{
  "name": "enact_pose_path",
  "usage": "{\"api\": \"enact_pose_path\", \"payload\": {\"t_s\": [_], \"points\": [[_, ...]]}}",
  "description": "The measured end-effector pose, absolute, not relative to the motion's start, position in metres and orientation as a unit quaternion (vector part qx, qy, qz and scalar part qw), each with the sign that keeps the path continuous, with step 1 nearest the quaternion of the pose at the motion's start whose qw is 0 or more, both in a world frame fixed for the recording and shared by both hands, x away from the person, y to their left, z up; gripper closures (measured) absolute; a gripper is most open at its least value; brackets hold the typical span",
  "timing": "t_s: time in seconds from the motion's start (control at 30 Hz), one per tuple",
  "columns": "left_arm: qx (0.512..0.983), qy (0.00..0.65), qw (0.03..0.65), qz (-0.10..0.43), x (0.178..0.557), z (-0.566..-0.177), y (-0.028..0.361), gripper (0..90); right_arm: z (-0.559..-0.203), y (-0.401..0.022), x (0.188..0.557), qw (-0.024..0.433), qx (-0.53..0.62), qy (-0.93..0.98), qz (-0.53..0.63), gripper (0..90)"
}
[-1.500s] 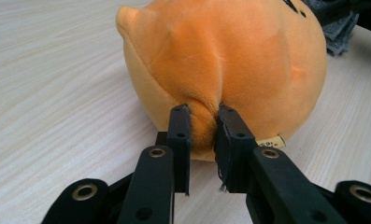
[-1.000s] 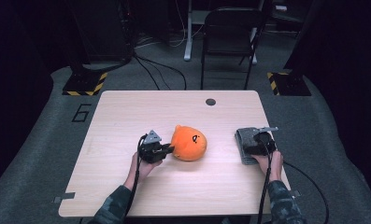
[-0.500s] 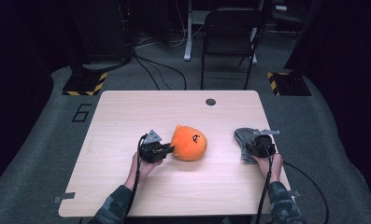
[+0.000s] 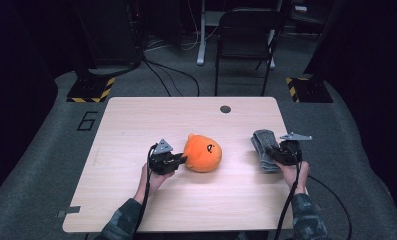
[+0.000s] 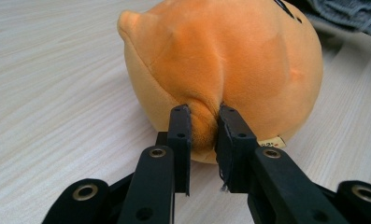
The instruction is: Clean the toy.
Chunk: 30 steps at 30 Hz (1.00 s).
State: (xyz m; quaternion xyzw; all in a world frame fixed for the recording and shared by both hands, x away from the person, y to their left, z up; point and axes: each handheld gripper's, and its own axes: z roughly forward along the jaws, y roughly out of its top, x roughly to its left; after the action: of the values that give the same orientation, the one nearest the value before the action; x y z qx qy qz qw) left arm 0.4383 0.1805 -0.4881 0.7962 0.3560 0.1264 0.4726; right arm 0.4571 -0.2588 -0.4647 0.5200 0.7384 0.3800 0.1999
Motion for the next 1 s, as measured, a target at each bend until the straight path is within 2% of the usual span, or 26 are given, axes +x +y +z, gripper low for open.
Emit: {"api": "enact_pose_path", "payload": {"t_s": [0.4, 0.73, 1.0], "points": [[0.798, 0.353, 0.470, 0.131, 0.440, -0.487, 0.180, 76.3, -0.437, -0.236, 0.450, 0.182, 0.486, 0.752, 0.407, 75.3], [0.793, 0.357, 0.476, 0.131, 0.441, -0.485, 0.177, 76.6, -0.415, -0.173, 0.457, 0.173, 0.423, 0.784, 0.420, 75.3], [0.797, 0.357, 0.469, 0.134, 0.438, -0.482, 0.174, 76.6, -0.404, -0.149, 0.457, 0.164, 0.402, 0.788, 0.436, 75.2]]}}
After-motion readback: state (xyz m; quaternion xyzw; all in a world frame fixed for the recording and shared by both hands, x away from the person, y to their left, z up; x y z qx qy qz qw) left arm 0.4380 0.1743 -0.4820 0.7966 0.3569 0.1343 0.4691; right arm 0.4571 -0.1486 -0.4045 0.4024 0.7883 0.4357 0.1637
